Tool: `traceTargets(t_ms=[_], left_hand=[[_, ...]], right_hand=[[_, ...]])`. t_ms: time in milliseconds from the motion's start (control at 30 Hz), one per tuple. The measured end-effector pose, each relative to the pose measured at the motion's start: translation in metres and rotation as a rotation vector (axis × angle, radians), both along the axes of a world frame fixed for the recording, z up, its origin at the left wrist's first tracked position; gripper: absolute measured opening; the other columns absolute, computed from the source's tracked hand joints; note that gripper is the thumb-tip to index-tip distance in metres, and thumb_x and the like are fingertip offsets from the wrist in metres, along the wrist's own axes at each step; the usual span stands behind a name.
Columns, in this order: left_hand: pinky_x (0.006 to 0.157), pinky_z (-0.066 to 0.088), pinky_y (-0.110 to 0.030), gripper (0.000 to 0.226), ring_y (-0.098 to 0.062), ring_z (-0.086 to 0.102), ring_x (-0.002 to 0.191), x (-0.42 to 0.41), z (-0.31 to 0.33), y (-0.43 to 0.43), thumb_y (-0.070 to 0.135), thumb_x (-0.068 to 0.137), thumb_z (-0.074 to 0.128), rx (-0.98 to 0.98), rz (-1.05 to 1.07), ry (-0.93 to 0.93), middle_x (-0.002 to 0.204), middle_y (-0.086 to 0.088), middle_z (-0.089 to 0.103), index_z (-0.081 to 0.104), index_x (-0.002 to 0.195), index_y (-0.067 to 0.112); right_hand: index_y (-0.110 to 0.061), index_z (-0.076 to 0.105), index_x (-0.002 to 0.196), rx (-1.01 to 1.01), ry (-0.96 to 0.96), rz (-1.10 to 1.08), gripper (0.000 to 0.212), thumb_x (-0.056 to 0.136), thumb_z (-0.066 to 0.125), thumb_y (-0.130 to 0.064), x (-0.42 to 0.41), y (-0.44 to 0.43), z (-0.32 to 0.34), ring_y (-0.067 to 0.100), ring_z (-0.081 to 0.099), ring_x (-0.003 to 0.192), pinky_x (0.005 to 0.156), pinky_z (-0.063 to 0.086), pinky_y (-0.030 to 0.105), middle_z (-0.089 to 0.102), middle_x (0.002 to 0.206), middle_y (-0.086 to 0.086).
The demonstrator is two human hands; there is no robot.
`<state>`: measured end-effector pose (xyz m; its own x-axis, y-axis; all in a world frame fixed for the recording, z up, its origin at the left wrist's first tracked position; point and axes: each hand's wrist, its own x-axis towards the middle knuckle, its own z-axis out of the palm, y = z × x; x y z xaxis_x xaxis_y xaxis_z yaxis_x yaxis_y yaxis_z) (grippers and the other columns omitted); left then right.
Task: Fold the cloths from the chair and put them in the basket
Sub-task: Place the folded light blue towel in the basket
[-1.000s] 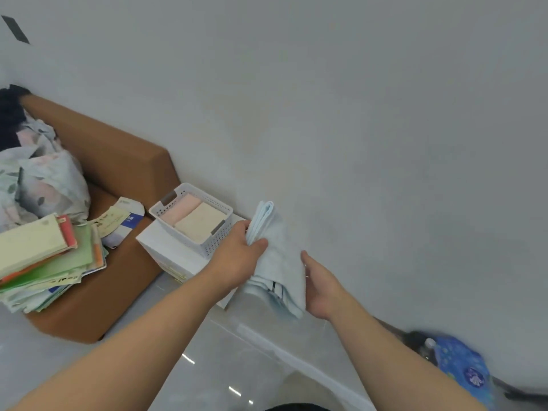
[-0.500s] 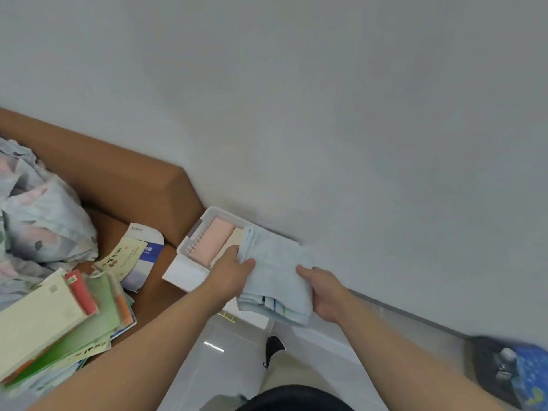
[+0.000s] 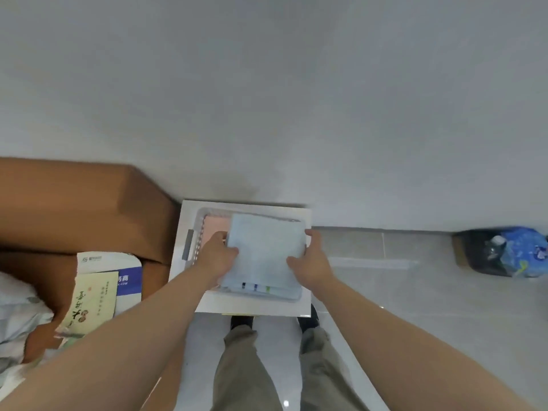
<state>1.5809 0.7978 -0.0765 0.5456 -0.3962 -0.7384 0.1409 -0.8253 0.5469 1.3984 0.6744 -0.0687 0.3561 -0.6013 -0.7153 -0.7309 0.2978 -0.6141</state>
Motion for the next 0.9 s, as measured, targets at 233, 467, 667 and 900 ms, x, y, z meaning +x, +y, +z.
traceTargets(t_ms=[233, 467, 667, 900], left_hand=[[0.073, 0.053, -0.029, 0.039, -0.017, 0.063, 0.093, 0.011, -0.063, 0.003, 0.009, 0.098, 0.057, -0.026, -0.022, 0.085, 0.12, -0.004, 0.064, 0.049, 0.137, 0.01], [0.085, 0.047, -0.031, 0.044, -0.021, 0.059, 0.103, 0.009, -0.082, 0.008, 0.016, 0.102, 0.056, -0.061, -0.175, 0.026, 0.129, -0.004, 0.061, 0.042, 0.144, 0.013], [0.113, 0.038, -0.041, 0.078, -0.027, 0.034, 0.145, 0.013, -0.081, 0.021, 0.016, 0.093, 0.067, -0.117, -0.759, -0.568, 0.166, -0.005, 0.023, 0.025, 0.159, 0.019], [0.128, 0.003, -0.045, 0.092, -0.029, -0.018, 0.156, 0.019, -0.095, 0.01, 0.021, 0.091, 0.056, 0.074, -1.288, -0.628, 0.169, -0.007, -0.019, -0.001, 0.163, 0.017]], right_hand=[[-0.04, 0.033, 0.147, -0.285, 0.202, 0.237, 0.062, 0.099, 0.046, -0.002, 0.02, 0.017, -0.037, 0.02, 0.058, 0.083, 0.075, 0.052, 0.035, 0.048, 0.116, 0.004], [-0.037, 0.024, 0.152, -0.312, 0.433, 0.354, 0.074, 0.093, 0.046, 0.002, 0.035, 0.024, -0.05, 0.029, 0.059, 0.093, 0.084, 0.057, 0.044, 0.038, 0.13, 0.007], [-0.013, 0.007, 0.159, -0.587, 0.656, 0.75, 0.095, 0.084, 0.067, -0.016, 0.032, 0.043, -0.041, 0.036, 0.026, 0.142, 0.112, 0.034, 0.043, 0.008, 0.16, 0.018], [0.0, -0.013, 0.158, -0.549, 0.787, 1.086, 0.1, 0.095, 0.056, -0.033, 0.04, 0.038, -0.062, 0.041, -0.018, 0.153, 0.123, -0.002, 0.061, -0.02, 0.166, 0.023]])
